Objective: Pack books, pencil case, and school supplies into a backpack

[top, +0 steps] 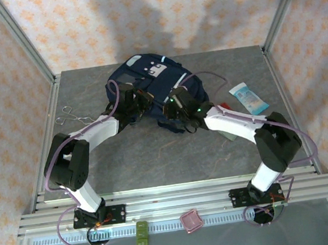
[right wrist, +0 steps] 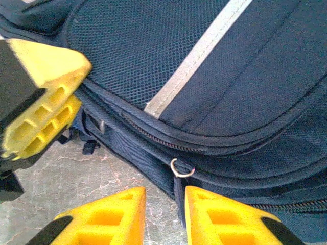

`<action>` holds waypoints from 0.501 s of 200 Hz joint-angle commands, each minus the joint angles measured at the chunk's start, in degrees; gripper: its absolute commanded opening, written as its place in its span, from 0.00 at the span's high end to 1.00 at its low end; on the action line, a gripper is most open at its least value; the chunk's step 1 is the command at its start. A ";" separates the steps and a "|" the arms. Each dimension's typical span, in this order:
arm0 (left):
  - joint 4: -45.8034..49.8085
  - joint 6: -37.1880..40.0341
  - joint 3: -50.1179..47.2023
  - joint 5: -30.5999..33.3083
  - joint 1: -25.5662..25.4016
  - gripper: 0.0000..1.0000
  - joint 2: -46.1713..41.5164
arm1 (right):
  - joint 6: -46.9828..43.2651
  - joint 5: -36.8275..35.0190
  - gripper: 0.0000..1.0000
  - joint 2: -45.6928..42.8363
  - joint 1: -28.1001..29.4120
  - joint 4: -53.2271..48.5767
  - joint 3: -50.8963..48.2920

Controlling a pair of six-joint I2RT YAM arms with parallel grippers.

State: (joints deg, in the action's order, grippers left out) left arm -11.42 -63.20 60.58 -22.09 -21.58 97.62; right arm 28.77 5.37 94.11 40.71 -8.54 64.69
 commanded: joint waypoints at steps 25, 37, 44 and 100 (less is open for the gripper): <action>-5.89 -0.15 1.07 -2.87 -0.08 1.00 -4.28 | 1.42 -3.20 0.74 3.41 0.77 -1.99 1.04; -6.06 -0.29 1.05 -2.98 -0.12 1.00 -4.20 | 1.37 -3.26 0.74 3.46 0.95 -1.86 0.91; -6.22 -0.41 1.04 -3.04 -0.05 1.00 -4.16 | 1.26 -3.30 0.75 3.66 0.95 -1.60 0.82; -6.49 -0.70 0.70 -3.05 -0.48 1.00 -4.31 | 0.31 -3.13 0.87 8.73 1.14 -2.41 6.57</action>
State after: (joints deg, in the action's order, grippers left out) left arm -11.55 -63.22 60.58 -22.06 -21.58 97.62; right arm 29.32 3.97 100.42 41.63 -10.28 68.45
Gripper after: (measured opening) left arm 0.054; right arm 0.130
